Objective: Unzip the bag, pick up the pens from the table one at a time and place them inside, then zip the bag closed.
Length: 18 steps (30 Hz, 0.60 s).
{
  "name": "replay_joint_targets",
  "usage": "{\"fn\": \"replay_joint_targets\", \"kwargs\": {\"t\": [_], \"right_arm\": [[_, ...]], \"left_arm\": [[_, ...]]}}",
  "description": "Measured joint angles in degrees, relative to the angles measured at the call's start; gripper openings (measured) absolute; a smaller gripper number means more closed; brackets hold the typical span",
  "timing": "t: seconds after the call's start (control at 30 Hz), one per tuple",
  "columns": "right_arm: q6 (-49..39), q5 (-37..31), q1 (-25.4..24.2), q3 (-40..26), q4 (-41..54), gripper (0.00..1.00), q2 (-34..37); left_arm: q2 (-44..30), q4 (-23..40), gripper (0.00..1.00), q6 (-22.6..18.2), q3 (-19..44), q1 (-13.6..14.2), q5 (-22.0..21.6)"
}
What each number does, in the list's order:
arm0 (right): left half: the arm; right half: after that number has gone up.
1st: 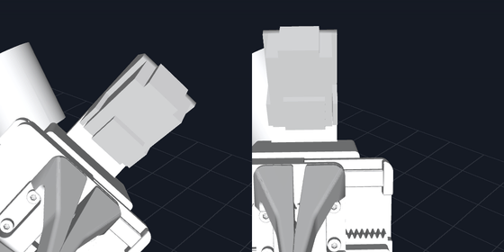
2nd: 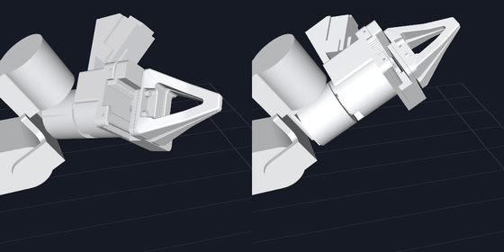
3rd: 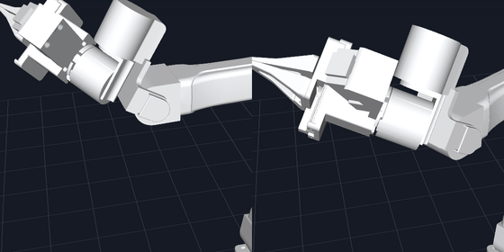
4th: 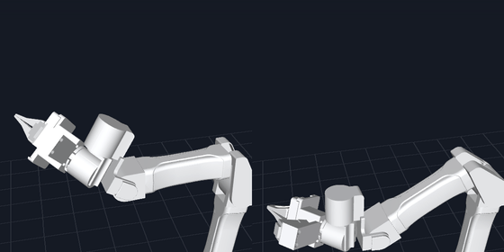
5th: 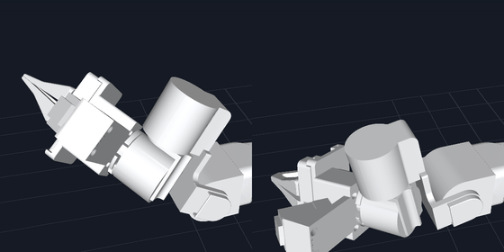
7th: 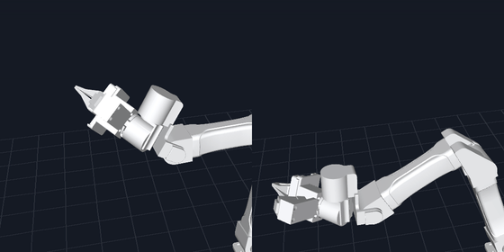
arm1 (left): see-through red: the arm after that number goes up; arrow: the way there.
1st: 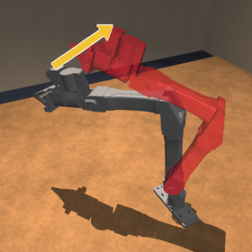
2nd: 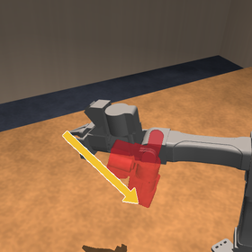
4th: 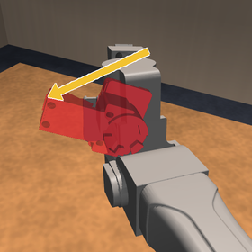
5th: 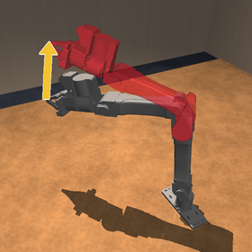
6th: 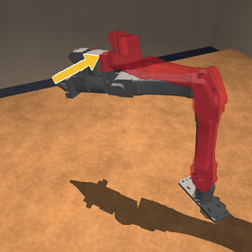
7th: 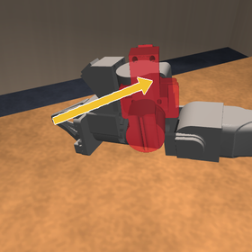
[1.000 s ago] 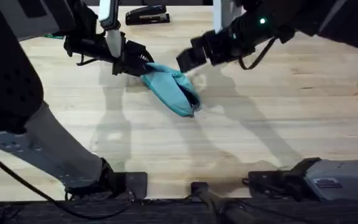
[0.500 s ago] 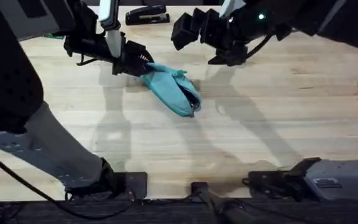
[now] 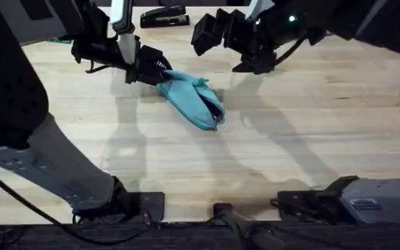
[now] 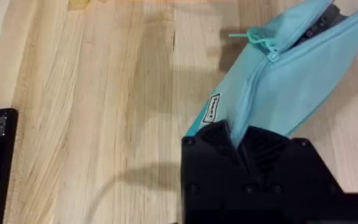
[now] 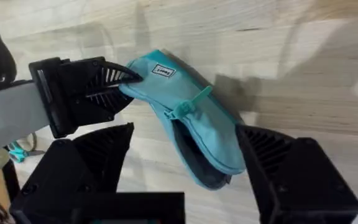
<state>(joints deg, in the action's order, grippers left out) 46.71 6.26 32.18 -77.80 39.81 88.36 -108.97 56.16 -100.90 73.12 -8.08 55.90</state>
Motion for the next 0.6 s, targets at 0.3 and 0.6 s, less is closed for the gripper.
{"fn": "replay_joint_targets", "kwargs": {"t": [0.3,0.6], "right_arm": [[-0.98,0.00,0.00,0.00,0.66,0.998,0.00],[-1.74,0.15,0.18,0.00,0.67,0.997,1.48]], "left_arm": [[0.00,-0.11,0.042,0.00,0.00,0.00,0.01],[0.00,-0.22,0.042,0.00,0.00,0.00,0.00]]}}
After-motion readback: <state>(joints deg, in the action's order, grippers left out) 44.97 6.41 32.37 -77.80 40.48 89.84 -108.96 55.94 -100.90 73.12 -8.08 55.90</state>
